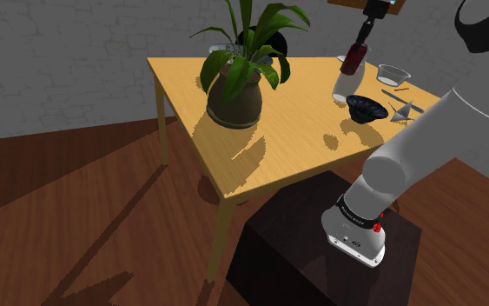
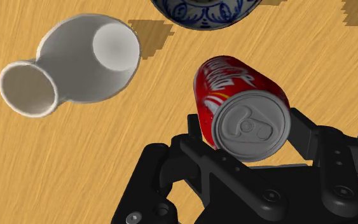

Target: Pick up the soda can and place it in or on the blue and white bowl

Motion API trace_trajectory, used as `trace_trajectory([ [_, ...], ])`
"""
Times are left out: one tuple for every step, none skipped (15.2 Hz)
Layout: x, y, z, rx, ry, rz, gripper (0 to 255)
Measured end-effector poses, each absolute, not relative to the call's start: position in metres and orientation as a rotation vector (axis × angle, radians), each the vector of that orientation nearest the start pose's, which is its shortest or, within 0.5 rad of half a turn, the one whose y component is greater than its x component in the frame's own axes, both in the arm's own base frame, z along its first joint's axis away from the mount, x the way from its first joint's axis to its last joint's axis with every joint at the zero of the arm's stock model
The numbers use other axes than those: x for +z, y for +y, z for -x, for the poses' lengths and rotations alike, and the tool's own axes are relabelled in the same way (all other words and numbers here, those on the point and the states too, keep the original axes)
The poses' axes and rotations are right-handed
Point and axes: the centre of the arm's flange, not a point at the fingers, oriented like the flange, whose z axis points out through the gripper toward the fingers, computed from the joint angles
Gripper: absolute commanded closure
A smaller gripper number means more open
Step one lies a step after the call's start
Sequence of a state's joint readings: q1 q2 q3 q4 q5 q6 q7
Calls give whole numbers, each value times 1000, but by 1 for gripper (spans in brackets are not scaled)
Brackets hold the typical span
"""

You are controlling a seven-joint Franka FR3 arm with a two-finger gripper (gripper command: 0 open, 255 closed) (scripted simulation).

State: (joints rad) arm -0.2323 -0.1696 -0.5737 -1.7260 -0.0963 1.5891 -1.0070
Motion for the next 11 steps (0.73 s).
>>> trace_trajectory([
  [628,-394,-318,0,-328,3132,255],
  [628,-398,-306,0,-328,3132,255],
  [629,-403,-292,0,-328,3132,255],
  [630,-404,-280,0,-328,3132,255],
  [632,-406,-270,0,-329,3132,255],
  [635,-409,-257,0,-328,3132,255],
  [639,-413,-245,0,-328,3132,255],
  [637,-415,-231,-1,-328,3132,255],
  [638,-417,-217,0,-328,3132,255],
  [638,-420,-201,-1,-328,3132,255],
  [637,-422,-195,-1,-328,3132,255],
])
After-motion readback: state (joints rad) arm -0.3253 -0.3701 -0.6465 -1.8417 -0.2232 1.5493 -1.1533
